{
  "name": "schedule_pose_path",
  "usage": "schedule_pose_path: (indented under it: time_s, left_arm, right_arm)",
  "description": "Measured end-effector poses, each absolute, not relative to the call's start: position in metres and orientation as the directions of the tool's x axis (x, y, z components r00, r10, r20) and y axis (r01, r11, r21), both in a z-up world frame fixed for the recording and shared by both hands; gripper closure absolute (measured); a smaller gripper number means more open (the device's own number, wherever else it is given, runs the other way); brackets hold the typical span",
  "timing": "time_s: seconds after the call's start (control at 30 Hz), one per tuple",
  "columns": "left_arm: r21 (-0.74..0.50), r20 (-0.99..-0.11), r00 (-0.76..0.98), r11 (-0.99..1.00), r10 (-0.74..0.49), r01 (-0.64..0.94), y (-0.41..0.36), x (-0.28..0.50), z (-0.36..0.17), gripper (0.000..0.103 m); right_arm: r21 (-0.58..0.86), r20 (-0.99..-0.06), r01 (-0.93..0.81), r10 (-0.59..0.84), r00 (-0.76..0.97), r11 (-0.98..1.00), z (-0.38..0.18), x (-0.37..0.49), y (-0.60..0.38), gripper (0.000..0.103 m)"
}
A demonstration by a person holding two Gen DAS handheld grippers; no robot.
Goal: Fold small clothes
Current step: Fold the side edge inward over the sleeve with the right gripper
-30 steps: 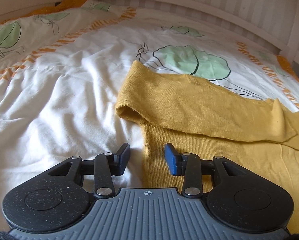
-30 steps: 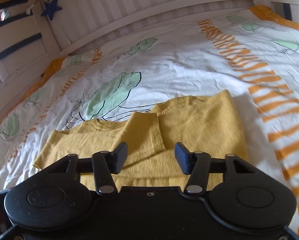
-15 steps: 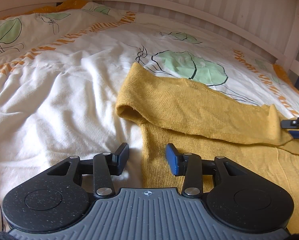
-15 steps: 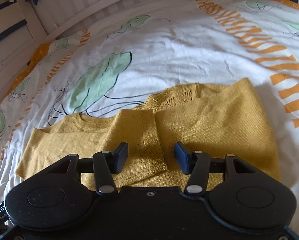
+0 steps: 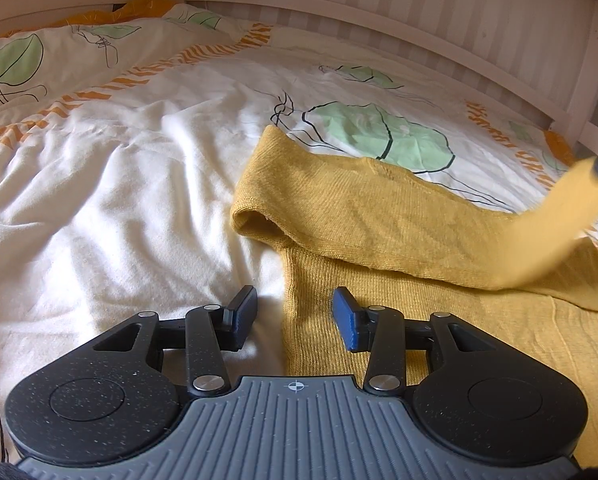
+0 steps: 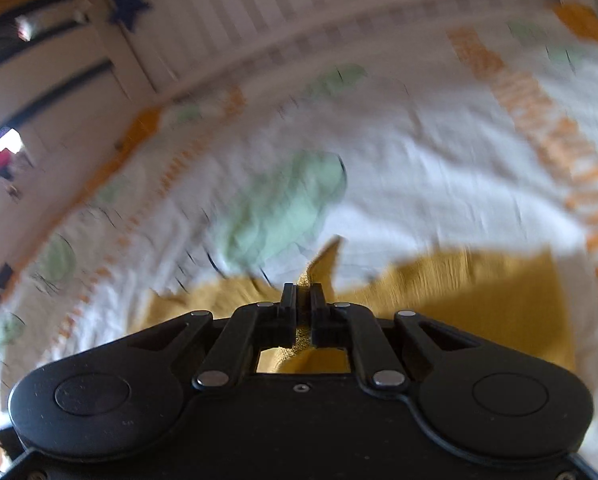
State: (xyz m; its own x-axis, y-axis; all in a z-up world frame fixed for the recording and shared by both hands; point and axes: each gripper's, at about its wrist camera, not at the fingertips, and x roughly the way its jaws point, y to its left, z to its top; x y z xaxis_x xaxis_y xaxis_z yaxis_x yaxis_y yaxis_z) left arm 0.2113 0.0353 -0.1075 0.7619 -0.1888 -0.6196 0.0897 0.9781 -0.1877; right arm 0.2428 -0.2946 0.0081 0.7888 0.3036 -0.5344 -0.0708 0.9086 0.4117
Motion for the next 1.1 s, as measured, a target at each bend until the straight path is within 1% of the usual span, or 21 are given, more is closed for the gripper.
schedule_pose_path:
  time_s: [0.13,0.23,0.33,0.47,0.67,0.73,0.83,1.0,1.1]
  left_arm:
    - [-0.187,-0.62,0.762,0.978,-0.188,0.09,0.035,0.211,-0.108,0.062]
    - [-0.184,-0.62,0.762,0.979,-0.187,0.09,0.035,0.212,-0.108,0.062]
    - [-0.185,-0.62,0.762,0.979,-0.187,0.09,0.035,0.212,-0.108,0.062]
    - [-0.185,-0.62,0.762,0.979,-0.187,0.09,0.035,0.212,-0.107,0.062]
    - [-0.184,-0.62,0.762,0.979,-0.187,0.09,0.035,0.212,-0.107,0.062]
    - [-0.185,-0.62,0.762,0.979,-0.187,0.09,0.035,0.212,-0.107,0.062]
    - [-0.184,-0.62,0.762,0.979,-0.187,0.09,0.035,0.212,-0.107,0.062]
    - [-0.184,-0.62,0.762,0.979,-0.186,0.089,0.035,0.212,-0.107,0.061]
    - [-0.183,-0.62,0.762,0.979,-0.186,0.09,0.035,0.212,-0.107,0.061]
  right_arm:
    - [0.403,-0.474,-0.068,0.272,0.837,0.913,0.042,0.233,-0.316,0.09]
    - [0.349,-0.489,-0.014,0.194,0.85,0.937,0.045,0.228,-0.333,0.09]
    - [0.341,-0.551,0.046,0.16,0.819,0.939,0.024,0.232,-0.35,0.09]
    - [0.282,-0.65,0.114,0.103,0.753,0.953,-0.018,0.239,-0.357,0.09]
    - [0.274,-0.721,0.202,0.062,0.69,0.94,-0.054,0.229,-0.375,0.09]
    - [0.261,-0.736,0.214,0.051,0.675,0.941,-0.062,0.224,-0.376,0.088]
    - [0.245,-0.746,0.233,0.029,0.666,0.941,-0.072,0.219,-0.379,0.084]
    - [0.214,-0.721,0.244,-0.016,0.693,0.946,-0.079,0.208,-0.376,0.083]
    - [0.191,-0.703,0.244,-0.041,0.71,0.951,-0.079,0.204,-0.372,0.077]
